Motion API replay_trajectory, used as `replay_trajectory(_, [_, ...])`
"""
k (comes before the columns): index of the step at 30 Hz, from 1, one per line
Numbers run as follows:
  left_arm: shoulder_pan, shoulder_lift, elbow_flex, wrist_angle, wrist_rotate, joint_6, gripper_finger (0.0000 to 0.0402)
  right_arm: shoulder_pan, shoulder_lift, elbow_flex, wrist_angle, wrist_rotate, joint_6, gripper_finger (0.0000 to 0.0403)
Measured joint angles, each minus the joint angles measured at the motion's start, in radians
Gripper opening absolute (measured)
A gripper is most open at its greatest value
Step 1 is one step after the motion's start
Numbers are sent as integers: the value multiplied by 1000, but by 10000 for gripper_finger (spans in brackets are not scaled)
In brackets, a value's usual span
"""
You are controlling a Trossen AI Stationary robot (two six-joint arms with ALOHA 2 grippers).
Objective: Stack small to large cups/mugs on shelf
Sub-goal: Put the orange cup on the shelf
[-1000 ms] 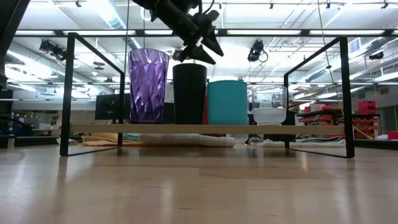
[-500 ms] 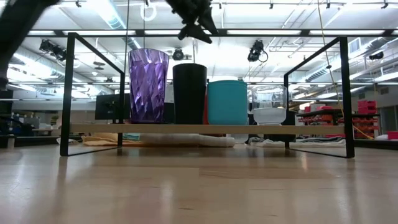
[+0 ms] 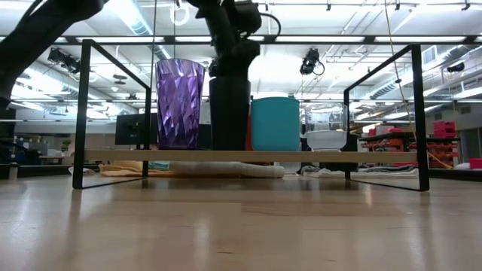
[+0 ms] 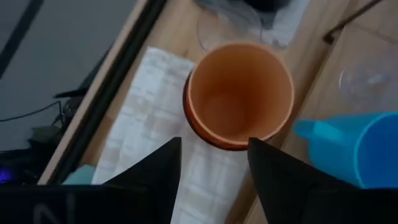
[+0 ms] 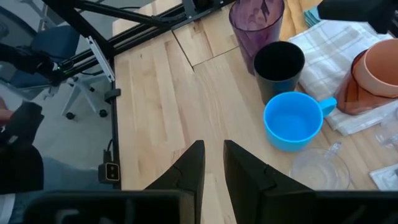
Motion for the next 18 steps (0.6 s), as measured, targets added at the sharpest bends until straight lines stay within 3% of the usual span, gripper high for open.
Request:
replay_trajectory(11, [40, 12, 15, 37, -64, -246, 193, 0, 0, 0, 6, 0, 15, 66])
replay_trajectory(18, [53, 41, 15, 31, 17, -325, 186, 0, 0, 0, 6, 0, 16, 66])
